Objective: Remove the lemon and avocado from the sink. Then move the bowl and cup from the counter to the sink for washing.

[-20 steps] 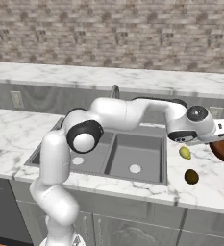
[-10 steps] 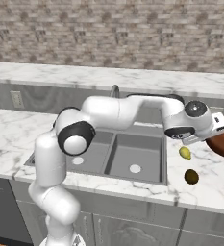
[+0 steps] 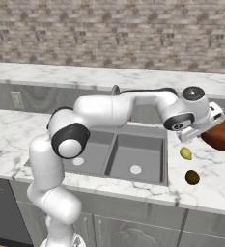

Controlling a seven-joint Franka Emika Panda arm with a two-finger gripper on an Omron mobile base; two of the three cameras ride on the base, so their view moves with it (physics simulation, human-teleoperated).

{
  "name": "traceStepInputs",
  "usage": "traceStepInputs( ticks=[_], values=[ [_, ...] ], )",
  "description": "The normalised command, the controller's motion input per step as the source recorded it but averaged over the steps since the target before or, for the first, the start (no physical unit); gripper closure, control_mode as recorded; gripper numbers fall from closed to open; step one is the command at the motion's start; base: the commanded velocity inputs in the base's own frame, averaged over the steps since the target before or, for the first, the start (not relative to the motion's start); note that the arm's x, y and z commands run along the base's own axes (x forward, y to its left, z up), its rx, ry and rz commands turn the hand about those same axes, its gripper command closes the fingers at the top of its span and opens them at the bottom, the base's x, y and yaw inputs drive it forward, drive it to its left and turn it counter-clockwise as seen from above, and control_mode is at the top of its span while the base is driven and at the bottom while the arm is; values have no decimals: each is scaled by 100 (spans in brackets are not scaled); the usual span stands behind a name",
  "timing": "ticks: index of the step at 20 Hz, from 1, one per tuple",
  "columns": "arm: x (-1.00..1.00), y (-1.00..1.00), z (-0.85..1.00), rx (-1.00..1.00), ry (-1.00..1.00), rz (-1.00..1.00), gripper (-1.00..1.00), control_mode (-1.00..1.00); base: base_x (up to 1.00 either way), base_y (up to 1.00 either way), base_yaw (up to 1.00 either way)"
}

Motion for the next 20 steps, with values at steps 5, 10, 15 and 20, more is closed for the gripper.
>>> traceStepInputs(
  ticks=[5,10,15,20],
  values=[
    [-3,18,28,-1,8,14,100,-100,0,0,0],
    [-5,21,18,-1,11,13,100,-100,0,0,0],
    [-3,23,17,0,8,12,100,-100,0,0,0],
    [-5,28,14,0,3,12,100,-100,0,0,0]
  ],
)
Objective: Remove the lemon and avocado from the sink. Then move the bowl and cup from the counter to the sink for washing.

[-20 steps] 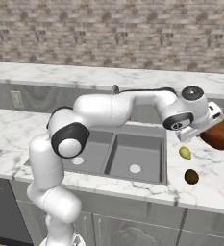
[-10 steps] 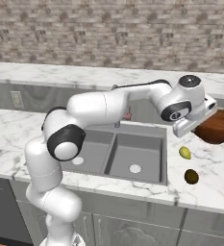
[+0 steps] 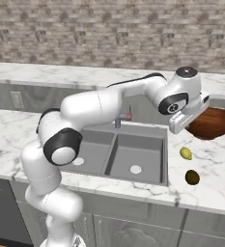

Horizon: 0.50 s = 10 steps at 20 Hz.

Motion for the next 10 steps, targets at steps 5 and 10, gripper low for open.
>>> traceStepInputs(
  ticks=[5,10],
  values=[
    [-10,26,9,0,0,12,100,-100,0,0,0],
    [-13,25,1,2,0,9,100,-100,0,0,0]
  ],
)
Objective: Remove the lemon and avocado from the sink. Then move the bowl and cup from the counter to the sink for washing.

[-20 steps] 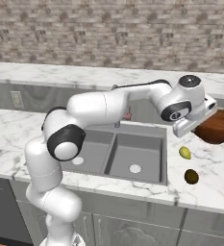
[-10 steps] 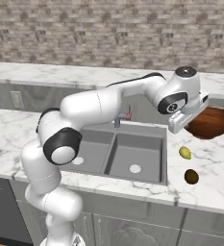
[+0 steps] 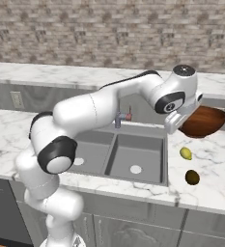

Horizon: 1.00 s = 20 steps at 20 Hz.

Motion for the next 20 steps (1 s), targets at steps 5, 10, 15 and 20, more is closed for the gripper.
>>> traceStepInputs(
  ticks=[5,10,15,20],
  values=[
    [-13,26,0,2,0,8,100,-100,0,0,0],
    [-4,25,0,0,0,6,100,-100,0,0,0],
    [-7,18,-4,0,11,0,100,-100,0,0,0],
    [-8,11,-9,3,10,8,100,-100,0,0,0]
  ],
)
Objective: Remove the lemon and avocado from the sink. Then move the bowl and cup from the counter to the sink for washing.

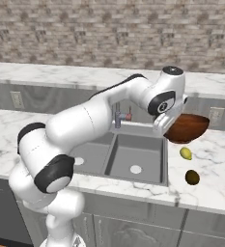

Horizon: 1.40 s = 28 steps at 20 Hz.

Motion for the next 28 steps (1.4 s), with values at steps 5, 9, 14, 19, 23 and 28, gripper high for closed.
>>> traceStepInputs(
  ticks=[5,9,14,19,23,28],
  values=[
    [-6,12,-11,16,1,13,100,-100,0,0,0],
    [-1,11,-7,21,1,10,100,-100,0,0,0],
    [0,13,-3,12,0,8,100,-100,0,0,0],
    [0,14,-3,11,-3,4,100,-100,0,0,0],
    [0,16,-7,9,-2,0,100,-100,0,0,0],
    [0,16,-9,3,-12,1,100,-100,0,0,0]
  ],
)
